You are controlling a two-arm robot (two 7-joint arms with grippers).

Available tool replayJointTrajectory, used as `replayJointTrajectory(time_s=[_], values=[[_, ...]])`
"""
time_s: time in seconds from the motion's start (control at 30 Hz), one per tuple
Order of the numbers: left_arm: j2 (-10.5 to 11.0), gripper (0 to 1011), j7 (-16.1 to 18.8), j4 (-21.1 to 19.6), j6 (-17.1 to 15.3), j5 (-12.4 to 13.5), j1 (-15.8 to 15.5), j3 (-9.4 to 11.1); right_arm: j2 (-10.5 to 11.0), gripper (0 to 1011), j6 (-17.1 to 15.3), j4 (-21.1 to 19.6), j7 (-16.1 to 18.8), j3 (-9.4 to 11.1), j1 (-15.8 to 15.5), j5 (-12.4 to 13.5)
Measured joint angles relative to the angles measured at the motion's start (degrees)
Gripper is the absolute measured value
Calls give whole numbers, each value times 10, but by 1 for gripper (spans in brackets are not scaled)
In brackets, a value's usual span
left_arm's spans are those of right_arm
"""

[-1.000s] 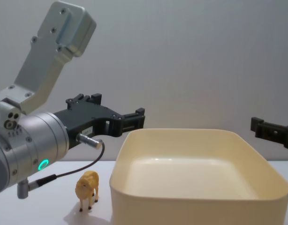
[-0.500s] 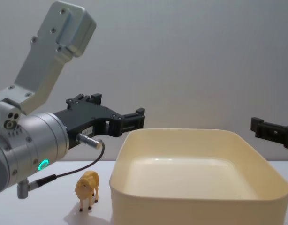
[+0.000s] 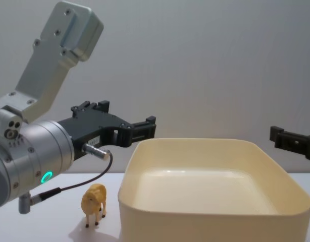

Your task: Pick up the toy alternately with two hands and place it into the central storage box.

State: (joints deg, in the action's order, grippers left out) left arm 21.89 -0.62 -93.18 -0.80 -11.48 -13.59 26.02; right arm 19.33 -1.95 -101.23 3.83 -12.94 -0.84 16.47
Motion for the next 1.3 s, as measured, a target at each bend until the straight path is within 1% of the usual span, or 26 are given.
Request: replayJointTrajectory(time_s=[1.0, 1.13, 1.3], values=[[0, 1002, 0, 0, 0, 0, 0, 0, 0, 1001, -3, 1, -1, 2, 0, 2], [0, 1001, 0, 0, 0, 0, 0, 0, 5, 1001, -6, 0, -5, 7, -2, 6], [0, 1001, 0, 0, 0, 0, 0, 0, 18, 1001, -13, -10, -15, 17, -14, 14]])
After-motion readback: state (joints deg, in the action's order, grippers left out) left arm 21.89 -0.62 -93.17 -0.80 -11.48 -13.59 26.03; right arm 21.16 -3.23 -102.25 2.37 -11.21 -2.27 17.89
